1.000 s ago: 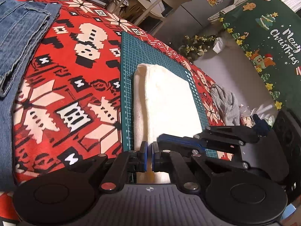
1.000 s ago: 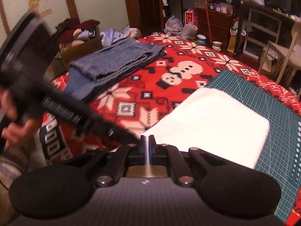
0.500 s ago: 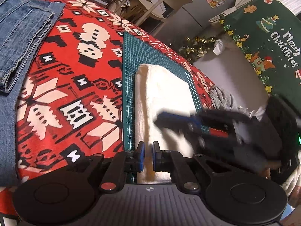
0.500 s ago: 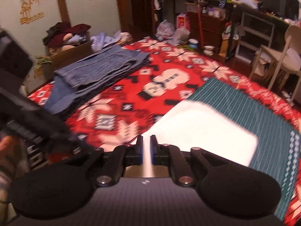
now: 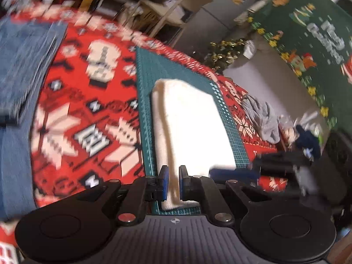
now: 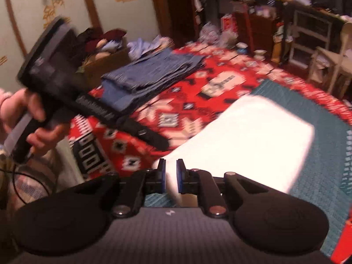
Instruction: Fold clothes
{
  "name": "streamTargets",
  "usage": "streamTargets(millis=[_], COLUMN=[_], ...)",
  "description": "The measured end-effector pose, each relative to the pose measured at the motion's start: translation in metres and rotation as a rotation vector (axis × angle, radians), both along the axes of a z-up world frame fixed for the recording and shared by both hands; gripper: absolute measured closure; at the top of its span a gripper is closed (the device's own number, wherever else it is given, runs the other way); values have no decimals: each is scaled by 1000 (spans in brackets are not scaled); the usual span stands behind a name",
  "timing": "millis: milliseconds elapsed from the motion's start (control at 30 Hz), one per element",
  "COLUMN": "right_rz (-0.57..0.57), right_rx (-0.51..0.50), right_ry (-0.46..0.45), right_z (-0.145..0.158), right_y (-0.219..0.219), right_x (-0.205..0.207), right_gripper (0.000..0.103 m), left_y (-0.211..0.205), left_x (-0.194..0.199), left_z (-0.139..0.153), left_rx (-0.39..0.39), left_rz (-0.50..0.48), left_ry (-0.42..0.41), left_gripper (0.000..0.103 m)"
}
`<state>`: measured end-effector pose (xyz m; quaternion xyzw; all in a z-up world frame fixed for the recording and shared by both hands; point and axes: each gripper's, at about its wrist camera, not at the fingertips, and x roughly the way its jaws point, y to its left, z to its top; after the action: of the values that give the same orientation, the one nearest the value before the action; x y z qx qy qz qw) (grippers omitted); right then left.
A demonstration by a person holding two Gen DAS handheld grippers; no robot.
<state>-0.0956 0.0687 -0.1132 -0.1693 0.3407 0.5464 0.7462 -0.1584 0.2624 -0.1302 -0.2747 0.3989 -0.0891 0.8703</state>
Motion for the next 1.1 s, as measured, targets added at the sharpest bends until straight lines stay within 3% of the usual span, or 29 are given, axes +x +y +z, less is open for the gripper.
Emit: streamTargets(millis=[67,167,400,567,733,867,1100], right_rz=[-41,-63,-5,-103,-154,-195,-294], right_rx=[-22,-51,-69,-34,-42,-49,-72], right_ry=[-38,-23,18,29,47,62,74], right_z=[-4,-15,-18,-6,-6,-6,-9], right_y=[-2,-6,-18,-37,-54,-67,-93], right_x=[8,10,-17,-5,-2,0,8], right_gripper=[91,91,91,91,90,90,90], left_y=[-10,-27,-58,-64,-79,-80,-90], left_x=[5,12,7,12,22,11,16], left_z=[3,5,0,15,5,0,11], left_rx=[40,85,224,239,307,293,318], left_rz=[-40,-109,-228,-249,-310,-314,-306], left_ry=[-23,-46,-38,-99,-73,-62,-125], left_gripper=[96,96,96,96,96,96,96])
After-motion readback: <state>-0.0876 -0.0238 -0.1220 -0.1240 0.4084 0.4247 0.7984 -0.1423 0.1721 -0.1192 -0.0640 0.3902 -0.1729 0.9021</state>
